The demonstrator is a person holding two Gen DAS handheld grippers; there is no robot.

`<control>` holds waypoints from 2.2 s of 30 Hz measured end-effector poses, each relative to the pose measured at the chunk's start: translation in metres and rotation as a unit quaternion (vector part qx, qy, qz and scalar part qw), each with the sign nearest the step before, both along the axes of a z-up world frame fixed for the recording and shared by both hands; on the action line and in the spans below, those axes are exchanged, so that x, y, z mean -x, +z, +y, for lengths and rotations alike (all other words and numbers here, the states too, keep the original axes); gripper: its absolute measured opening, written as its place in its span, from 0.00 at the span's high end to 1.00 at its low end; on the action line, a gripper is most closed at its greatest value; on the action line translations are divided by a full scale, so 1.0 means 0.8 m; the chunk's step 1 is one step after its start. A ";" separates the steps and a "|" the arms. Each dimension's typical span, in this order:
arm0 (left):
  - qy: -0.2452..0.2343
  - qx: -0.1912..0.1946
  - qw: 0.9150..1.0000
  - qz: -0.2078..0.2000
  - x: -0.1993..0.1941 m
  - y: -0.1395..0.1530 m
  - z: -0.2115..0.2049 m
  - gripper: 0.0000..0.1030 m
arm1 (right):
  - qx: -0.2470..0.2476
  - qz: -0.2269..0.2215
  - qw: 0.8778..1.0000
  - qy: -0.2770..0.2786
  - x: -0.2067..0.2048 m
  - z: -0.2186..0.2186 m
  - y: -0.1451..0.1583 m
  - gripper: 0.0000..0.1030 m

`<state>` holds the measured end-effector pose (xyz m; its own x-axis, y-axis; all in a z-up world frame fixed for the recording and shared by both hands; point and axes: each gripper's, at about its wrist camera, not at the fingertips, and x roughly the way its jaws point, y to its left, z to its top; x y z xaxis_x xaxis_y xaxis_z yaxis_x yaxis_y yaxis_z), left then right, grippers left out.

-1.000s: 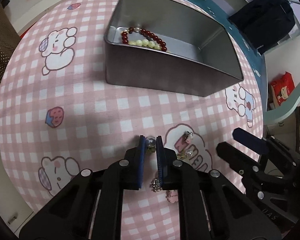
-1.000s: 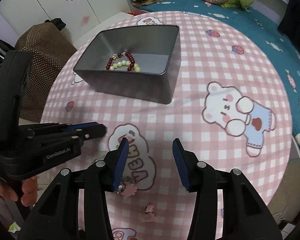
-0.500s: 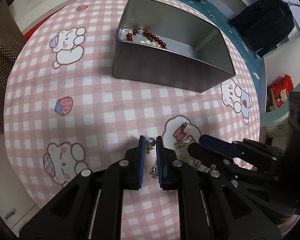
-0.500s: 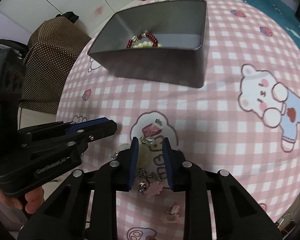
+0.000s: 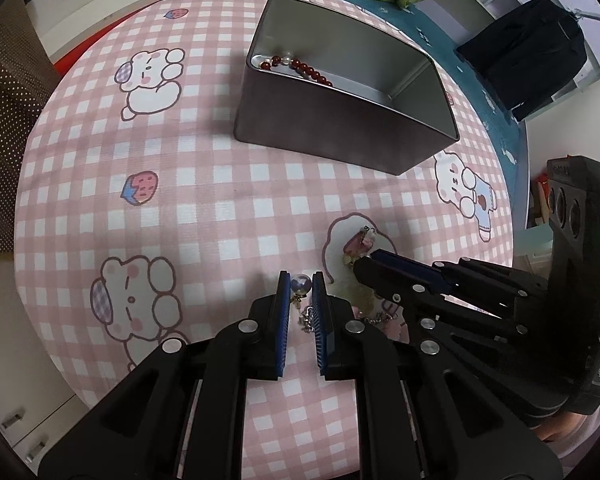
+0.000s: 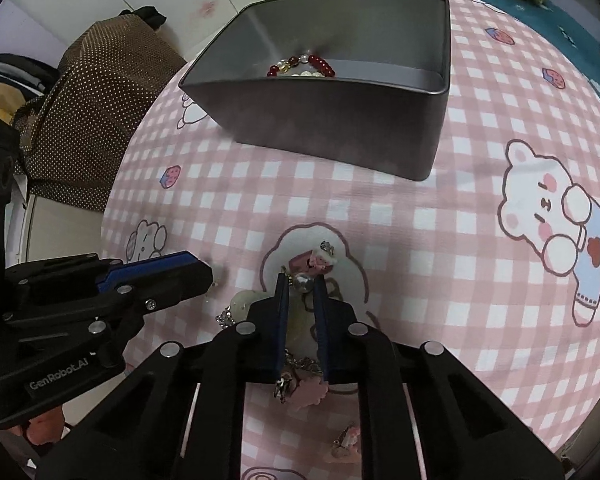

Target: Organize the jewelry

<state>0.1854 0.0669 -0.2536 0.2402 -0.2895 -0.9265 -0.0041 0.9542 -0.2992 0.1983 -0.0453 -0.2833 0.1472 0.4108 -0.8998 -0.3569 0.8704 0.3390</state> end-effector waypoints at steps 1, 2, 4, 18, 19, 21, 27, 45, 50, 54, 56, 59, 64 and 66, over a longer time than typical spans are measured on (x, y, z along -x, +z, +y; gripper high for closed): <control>0.000 0.000 1.000 -0.001 0.000 0.001 0.000 0.90 | 0.002 -0.002 1.000 0.001 0.000 0.000 0.000 0.89; 0.000 -0.001 1.000 -0.001 0.001 0.002 -0.001 0.90 | 0.004 -0.005 1.000 0.002 0.000 0.002 0.000 0.89; -0.001 -0.002 1.000 -0.005 0.002 0.004 -0.004 0.90 | 0.005 -0.005 1.000 0.000 0.000 0.004 -0.001 0.89; -0.006 -0.005 0.999 -0.034 -0.005 0.038 -0.005 0.90 | -0.009 -0.008 1.000 -0.018 -0.005 -0.013 0.018 1.00; -0.007 -0.006 0.999 -0.035 -0.005 0.039 -0.004 0.90 | -0.008 -0.004 1.000 -0.021 -0.007 -0.014 0.018 1.00; -0.006 -0.005 0.999 -0.035 -0.006 0.040 -0.004 0.90 | -0.009 0.001 1.000 -0.025 -0.008 -0.016 0.018 0.96; 0.002 -0.008 1.000 -0.030 -0.005 0.037 -0.004 0.90 | -0.005 0.007 1.000 -0.012 -0.009 -0.005 0.014 0.90; 0.020 -0.005 0.999 -0.035 -0.005 0.043 0.007 0.90 | 0.031 -0.019 0.999 0.008 -0.015 0.014 0.005 0.90; 0.011 0.000 0.999 -0.048 -0.015 0.054 -0.001 0.90 | 0.017 -0.036 0.999 -0.002 -0.018 0.005 0.026 0.90; 0.002 0.002 0.998 -0.070 -0.028 0.072 -0.010 0.89 | 0.002 -0.059 0.998 -0.015 -0.025 -0.003 0.053 0.90; -0.001 0.003 0.997 -0.080 -0.034 0.080 -0.014 0.90 | -0.003 -0.069 0.997 -0.023 -0.030 -0.006 0.066 0.90; -0.004 0.009 0.995 -0.095 -0.046 0.091 -0.019 0.90 | -0.013 -0.086 0.996 -0.034 -0.035 -0.014 0.085 0.90; -0.007 0.014 0.994 -0.107 -0.068 0.098 -0.027 0.90 | -0.019 -0.107 0.993 -0.049 -0.049 -0.023 0.102 0.90; -0.006 0.017 0.994 -0.110 -0.075 0.099 -0.027 0.90 | -0.022 -0.110 0.992 -0.054 -0.054 -0.028 0.104 0.90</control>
